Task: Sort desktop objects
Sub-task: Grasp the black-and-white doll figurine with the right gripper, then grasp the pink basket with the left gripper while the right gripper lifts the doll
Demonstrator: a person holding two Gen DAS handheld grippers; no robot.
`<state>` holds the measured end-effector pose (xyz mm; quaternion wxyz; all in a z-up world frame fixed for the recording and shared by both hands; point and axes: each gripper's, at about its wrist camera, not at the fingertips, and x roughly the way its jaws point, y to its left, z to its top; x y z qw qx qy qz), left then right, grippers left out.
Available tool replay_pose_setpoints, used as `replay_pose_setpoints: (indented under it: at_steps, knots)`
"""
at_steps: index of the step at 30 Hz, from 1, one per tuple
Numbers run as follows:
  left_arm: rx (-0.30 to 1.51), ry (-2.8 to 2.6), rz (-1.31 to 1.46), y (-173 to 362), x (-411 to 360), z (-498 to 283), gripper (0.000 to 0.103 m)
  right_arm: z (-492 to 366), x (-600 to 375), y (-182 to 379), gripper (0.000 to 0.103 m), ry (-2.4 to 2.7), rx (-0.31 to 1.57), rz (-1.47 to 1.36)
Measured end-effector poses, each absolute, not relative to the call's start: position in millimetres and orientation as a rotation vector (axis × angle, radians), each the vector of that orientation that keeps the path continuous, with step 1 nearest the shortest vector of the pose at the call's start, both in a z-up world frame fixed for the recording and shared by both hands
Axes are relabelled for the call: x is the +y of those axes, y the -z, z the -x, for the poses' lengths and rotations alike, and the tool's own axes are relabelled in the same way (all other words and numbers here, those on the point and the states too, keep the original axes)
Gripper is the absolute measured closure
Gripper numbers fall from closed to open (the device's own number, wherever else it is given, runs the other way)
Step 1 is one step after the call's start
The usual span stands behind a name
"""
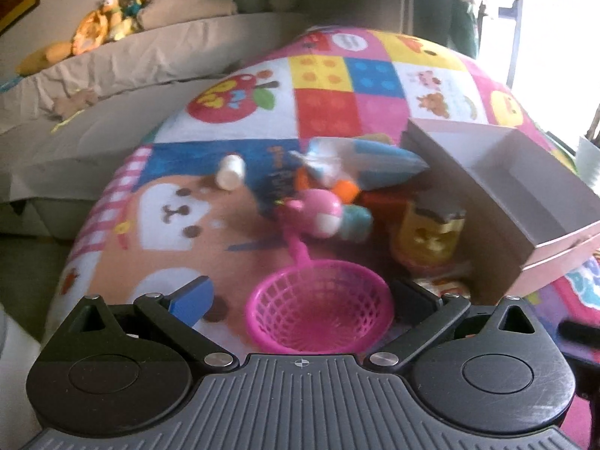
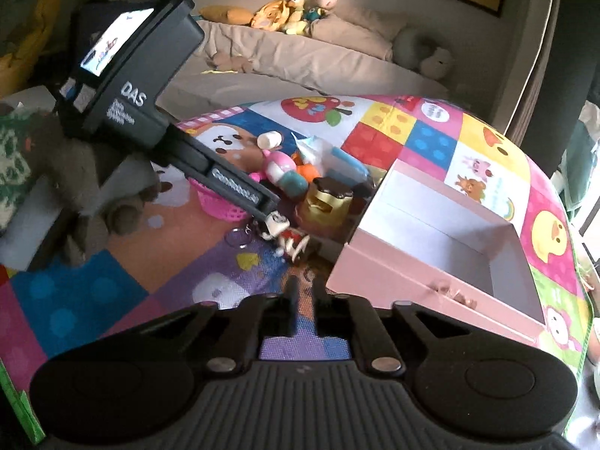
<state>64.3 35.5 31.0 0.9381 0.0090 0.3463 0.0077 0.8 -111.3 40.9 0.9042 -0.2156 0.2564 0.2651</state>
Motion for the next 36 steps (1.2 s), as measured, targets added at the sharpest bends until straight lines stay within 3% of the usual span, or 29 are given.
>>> replay_pose_setpoints:
  at_steps: [1,13,15,18,27,32,36]
  knots:
    - [0.703,-0.032,-0.028,-31,41,-61,0.000,-1,-107,-39,0.073,-0.547,0.514,0.457]
    - [0.683,-0.107,0.031,-34,118,-31,0.000,-38,-31,-3,0.050,-0.575,0.422,0.776]
    - [0.664,-0.052,0.007,-35,117,-28,0.000,-48,-28,-2,0.051,-0.582,0.437,0.770]
    - [0.630,0.008,-0.096,-39,108,-30,0.000,-56,-28,-11,0.071,-0.623,0.518,0.711]
    - [0.605,0.104,-0.327,-40,73,-56,0.000,-42,-85,-36,0.071,-0.698,0.773,0.352]
    - [0.713,0.066,-0.344,-18,74,-93,0.000,-22,-113,-32,0.071,-0.629,0.765,0.336]
    - [0.748,0.063,-0.313,-14,79,-101,0.000,-13,-127,-32,0.061,-0.610,0.730,0.340]
